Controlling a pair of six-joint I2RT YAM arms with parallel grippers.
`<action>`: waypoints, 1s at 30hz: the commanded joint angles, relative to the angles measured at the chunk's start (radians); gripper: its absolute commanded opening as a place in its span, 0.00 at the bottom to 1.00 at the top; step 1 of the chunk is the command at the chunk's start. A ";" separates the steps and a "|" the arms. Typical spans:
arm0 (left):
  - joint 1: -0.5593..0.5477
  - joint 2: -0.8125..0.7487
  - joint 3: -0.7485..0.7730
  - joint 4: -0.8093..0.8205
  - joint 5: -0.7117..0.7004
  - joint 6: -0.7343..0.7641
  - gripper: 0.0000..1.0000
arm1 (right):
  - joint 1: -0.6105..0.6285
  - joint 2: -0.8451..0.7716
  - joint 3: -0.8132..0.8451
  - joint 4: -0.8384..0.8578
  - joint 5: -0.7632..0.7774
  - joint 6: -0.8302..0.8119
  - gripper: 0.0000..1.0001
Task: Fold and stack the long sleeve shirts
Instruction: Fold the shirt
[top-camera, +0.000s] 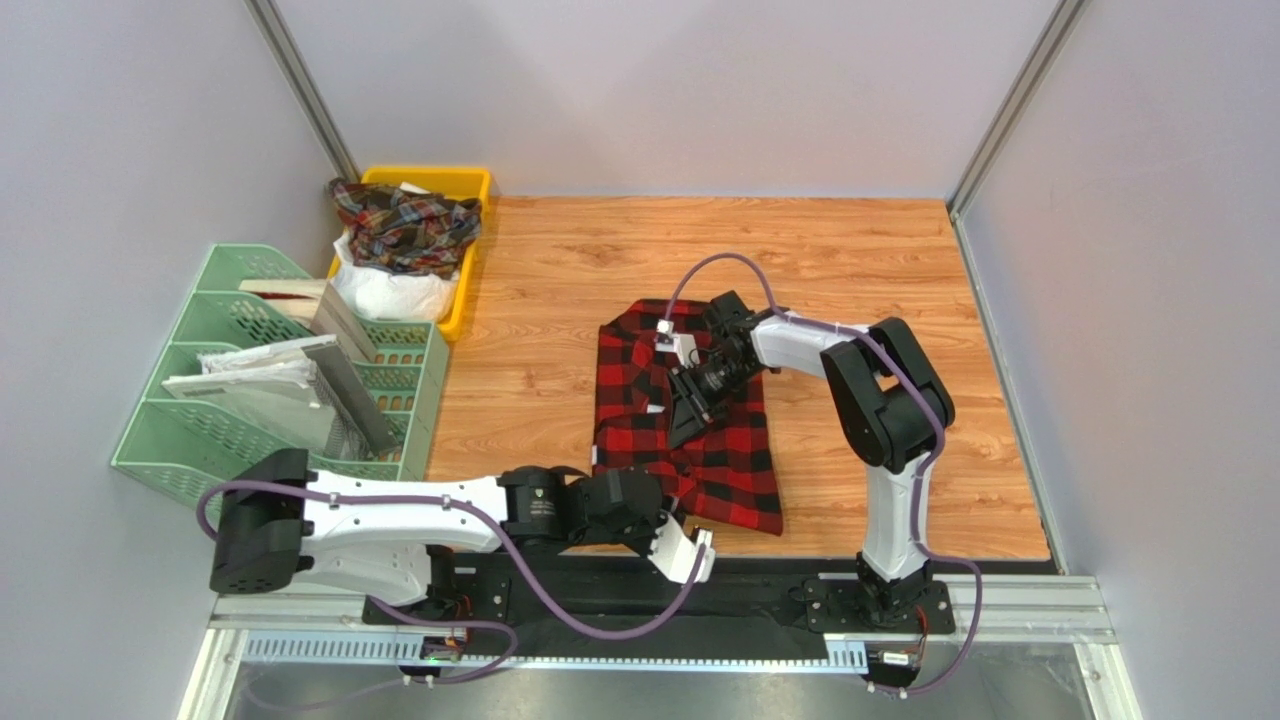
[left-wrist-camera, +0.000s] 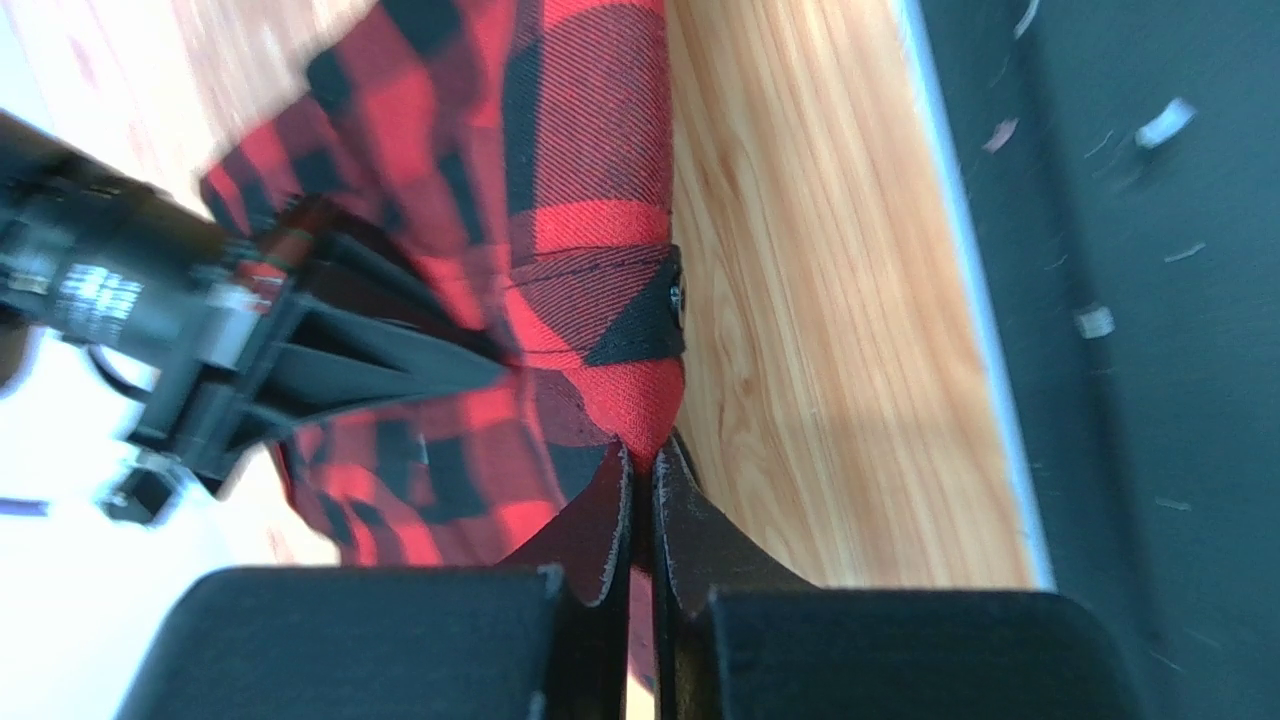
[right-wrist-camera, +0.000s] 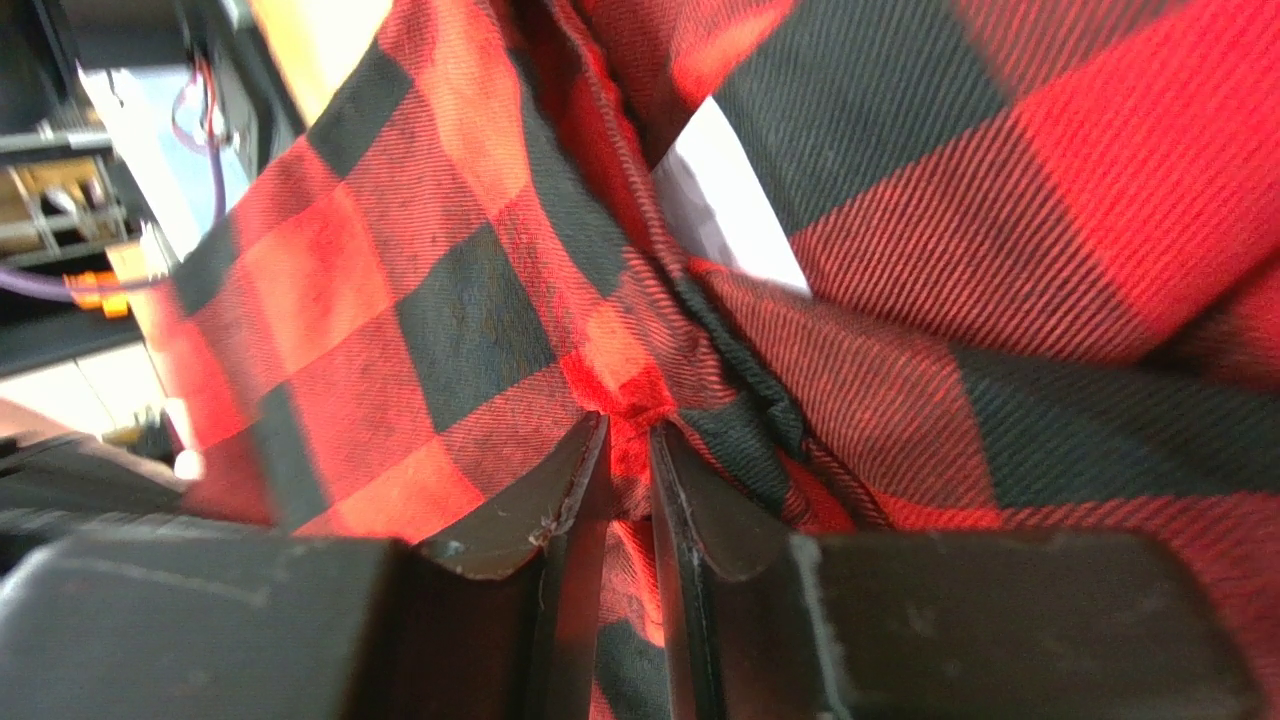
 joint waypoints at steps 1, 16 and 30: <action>-0.015 -0.062 0.115 -0.312 0.141 -0.165 0.00 | 0.025 -0.115 0.002 -0.020 -0.004 -0.009 0.27; 0.254 0.057 0.391 -0.517 0.514 -0.139 0.00 | -0.101 0.009 0.341 -0.202 0.080 -0.161 0.31; 0.692 0.686 0.926 -0.798 0.915 0.183 0.20 | -0.182 0.053 0.439 -0.312 0.046 -0.191 0.48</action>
